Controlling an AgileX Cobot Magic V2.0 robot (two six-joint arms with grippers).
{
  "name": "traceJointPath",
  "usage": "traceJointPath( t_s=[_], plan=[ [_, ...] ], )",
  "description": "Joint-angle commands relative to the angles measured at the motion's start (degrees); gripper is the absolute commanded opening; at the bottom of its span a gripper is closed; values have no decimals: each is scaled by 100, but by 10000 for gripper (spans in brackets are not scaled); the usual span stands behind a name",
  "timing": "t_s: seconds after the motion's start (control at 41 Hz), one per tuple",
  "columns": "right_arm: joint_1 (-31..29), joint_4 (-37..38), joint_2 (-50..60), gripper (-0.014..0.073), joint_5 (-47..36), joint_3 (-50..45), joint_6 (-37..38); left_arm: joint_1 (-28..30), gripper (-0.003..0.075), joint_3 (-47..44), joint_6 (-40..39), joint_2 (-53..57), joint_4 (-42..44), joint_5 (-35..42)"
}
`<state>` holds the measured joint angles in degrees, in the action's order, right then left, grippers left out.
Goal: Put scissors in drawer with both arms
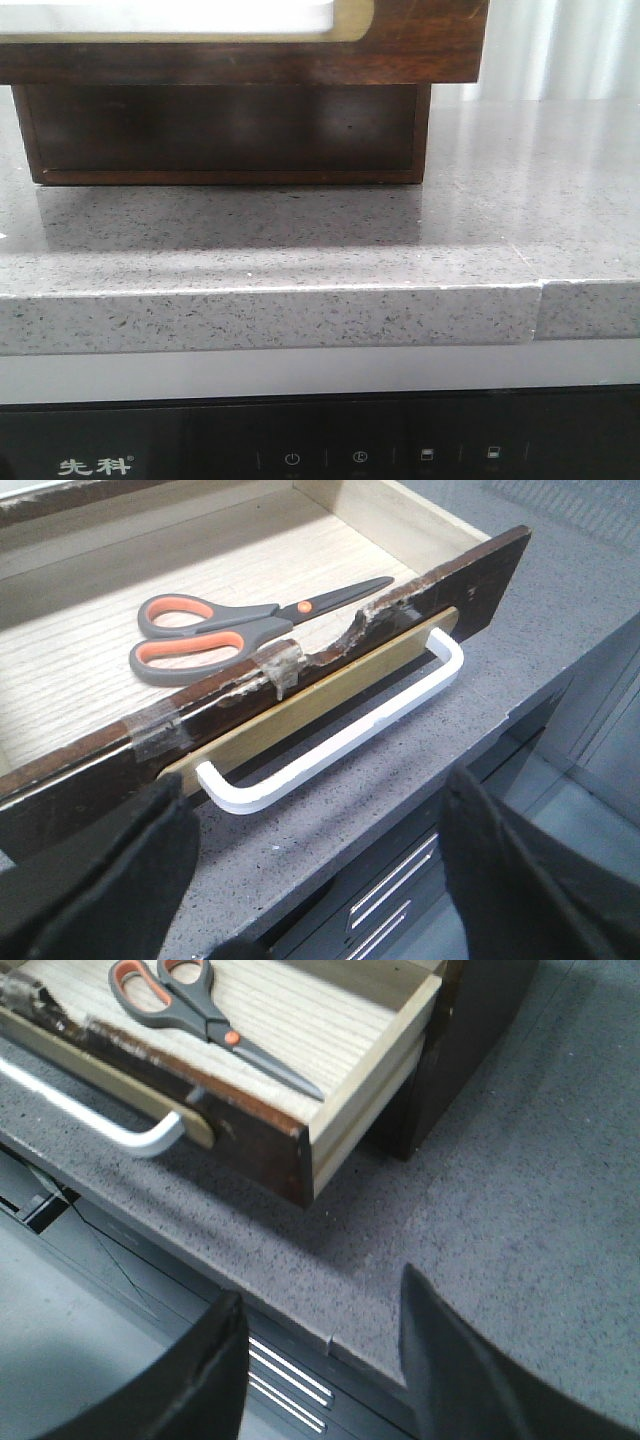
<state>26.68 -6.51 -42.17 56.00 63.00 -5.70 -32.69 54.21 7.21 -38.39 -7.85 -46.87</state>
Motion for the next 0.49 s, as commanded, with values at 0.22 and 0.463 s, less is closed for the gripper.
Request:
traceJointPath(
  t_s=[0.22,0.463],
  plan=[
    [-38,-52,1049,382,-497,-360,-7,-37,491,177,-53,-3,-46,460],
    [-38,-52,1068,288,-532,-363,-8,-37,370,177,-53,-3,-46,460]
  ],
)
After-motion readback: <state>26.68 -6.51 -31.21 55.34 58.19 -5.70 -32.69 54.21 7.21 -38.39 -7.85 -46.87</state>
